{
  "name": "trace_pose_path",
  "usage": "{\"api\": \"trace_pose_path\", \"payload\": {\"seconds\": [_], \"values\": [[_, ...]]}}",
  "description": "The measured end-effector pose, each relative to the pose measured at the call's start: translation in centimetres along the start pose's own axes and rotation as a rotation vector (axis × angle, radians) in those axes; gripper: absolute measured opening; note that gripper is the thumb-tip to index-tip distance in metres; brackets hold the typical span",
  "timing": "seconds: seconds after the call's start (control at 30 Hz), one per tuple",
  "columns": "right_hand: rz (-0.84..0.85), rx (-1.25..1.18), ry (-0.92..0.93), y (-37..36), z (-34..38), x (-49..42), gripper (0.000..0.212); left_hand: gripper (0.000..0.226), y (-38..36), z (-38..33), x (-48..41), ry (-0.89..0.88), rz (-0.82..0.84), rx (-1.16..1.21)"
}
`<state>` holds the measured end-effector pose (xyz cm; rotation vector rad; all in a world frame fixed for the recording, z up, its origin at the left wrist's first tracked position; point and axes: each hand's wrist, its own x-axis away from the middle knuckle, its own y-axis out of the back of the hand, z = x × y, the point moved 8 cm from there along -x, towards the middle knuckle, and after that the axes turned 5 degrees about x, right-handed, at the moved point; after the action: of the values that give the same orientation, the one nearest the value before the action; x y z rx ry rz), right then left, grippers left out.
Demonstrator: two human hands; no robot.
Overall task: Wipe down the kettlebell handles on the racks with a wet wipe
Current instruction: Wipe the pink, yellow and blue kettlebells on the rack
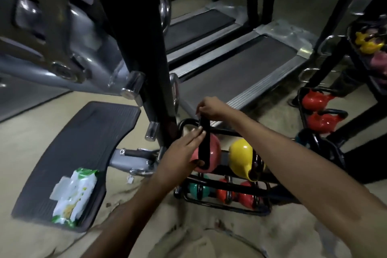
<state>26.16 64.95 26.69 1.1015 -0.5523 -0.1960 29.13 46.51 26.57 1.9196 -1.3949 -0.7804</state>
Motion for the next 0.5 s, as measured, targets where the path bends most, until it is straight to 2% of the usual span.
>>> {"api": "trace_pose_path", "payload": {"seconds": [0.07, 0.17, 0.33, 0.43, 0.5], "values": [[0.001, -0.033, 0.052, 0.1, -0.2, 0.1, 0.029, 0.096, -0.2, 0.1, -0.1, 0.021, 0.003, -0.025], [-0.107, -0.315, -0.075, -0.3, -3.4, 1.1, 0.027, 0.097, -0.3, 0.1, 0.1, 0.038, -0.022, -0.051], [-0.519, -0.800, -0.284, -4.5, -5.0, 5.8, 0.028, 0.097, -0.3, 0.1, 0.5, 0.070, -0.033, -0.006], [-0.596, -1.347, -0.539, -8.2, -5.4, 7.2, 0.021, 0.095, -0.1, 0.1, 0.5, 0.074, -0.023, 0.029], [-0.548, -1.703, -0.665, -10.1, -4.5, 6.9, 0.019, 0.094, -0.1, 0.1, 0.5, 0.064, -0.022, 0.040]]}}
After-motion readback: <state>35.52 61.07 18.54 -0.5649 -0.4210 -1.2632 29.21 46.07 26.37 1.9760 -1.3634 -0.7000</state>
